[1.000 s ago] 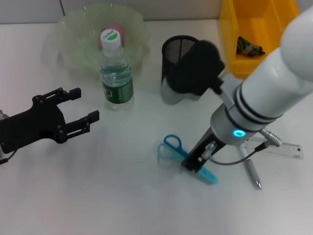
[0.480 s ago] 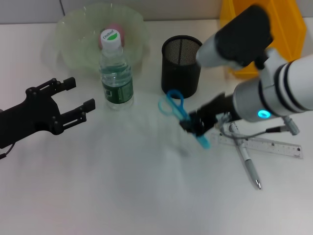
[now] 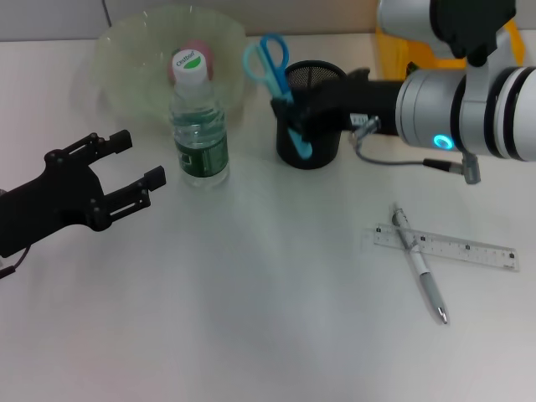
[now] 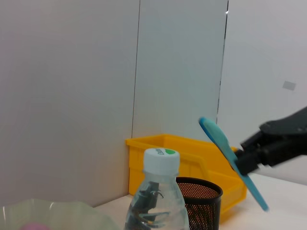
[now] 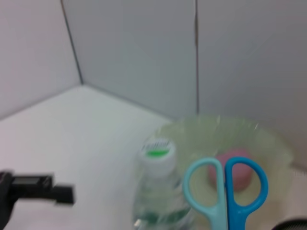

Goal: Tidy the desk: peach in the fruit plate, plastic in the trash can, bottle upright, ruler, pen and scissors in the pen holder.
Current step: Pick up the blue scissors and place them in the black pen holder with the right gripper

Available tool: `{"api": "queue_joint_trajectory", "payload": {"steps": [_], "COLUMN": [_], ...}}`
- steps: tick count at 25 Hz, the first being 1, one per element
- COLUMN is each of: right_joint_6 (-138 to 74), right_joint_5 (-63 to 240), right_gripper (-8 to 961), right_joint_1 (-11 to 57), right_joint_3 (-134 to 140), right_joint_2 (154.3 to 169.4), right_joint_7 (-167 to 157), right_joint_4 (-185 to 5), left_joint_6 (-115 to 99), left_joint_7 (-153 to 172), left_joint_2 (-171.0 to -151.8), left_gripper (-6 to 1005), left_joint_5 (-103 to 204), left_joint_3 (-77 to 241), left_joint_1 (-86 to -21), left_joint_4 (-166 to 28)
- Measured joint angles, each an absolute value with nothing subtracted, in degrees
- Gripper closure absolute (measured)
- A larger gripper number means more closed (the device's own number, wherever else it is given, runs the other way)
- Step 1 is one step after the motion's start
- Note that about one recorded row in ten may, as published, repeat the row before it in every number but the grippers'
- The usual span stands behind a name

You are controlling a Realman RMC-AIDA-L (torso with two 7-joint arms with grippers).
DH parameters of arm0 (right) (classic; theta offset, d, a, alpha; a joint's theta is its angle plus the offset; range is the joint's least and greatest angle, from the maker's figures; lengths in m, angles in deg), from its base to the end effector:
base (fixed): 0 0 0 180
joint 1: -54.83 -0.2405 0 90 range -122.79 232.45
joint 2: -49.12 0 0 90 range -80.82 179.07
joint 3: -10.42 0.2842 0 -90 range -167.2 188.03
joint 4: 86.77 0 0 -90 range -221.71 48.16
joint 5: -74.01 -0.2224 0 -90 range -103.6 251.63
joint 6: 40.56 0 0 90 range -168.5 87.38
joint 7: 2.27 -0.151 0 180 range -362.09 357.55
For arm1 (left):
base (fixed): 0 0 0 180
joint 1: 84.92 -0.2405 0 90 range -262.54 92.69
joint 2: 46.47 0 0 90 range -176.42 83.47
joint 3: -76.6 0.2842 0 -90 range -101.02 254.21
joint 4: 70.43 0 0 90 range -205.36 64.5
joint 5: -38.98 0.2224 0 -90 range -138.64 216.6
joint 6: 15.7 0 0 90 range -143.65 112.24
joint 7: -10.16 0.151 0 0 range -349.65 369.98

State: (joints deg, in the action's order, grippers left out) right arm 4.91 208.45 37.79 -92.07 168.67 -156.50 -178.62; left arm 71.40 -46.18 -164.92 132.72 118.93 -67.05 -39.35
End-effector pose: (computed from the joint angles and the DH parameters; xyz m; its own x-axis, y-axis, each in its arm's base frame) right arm 0.1314 0.3604 -0.0591 0.8243 -0.4109 -0.3895 -0.5599 -0.6939 -0.4528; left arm -0.3410 0.3049 -0.0086 0.7440 0.1240 0.6566 0.4751 -0.7891 -0.3894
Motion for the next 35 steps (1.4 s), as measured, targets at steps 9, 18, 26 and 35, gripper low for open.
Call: {"api": "queue_joint_trajectory", "payload": {"steps": [9,18,26,35], "right_joint_6": [-9.86,-14.95,-22.74,-29.14], "right_joint_5": [208.42,208.76,208.76,208.56], "right_gripper": [728,727,726,725], "right_joint_1": [38.51,38.92,38.54,37.49], "right_joint_3": [-92.43,-93.74,-95.46,-98.77], "right_joint_2": [168.56,168.65,168.52,168.48], "right_joint_7": [-151.98,-151.03,-150.34,-149.69], "right_joint_4": [-175.16,-174.47,-166.82,-161.53], "left_joint_6": [72.28,72.29,71.96,71.53], "left_joint_7": [-46.25,-46.59,-46.43,-46.29], "left_joint_2": [-164.99,-164.98,-164.86,-164.86], "left_gripper": [247,247,246,246], "left_joint_5": [132.64,132.49,132.38,132.31], "left_joint_3": [118.69,118.69,118.60,118.61], "left_joint_1": [-67.29,-67.04,-67.27,-66.76], "left_joint_4": [-40.04,-40.03,-40.02,-40.90]}}
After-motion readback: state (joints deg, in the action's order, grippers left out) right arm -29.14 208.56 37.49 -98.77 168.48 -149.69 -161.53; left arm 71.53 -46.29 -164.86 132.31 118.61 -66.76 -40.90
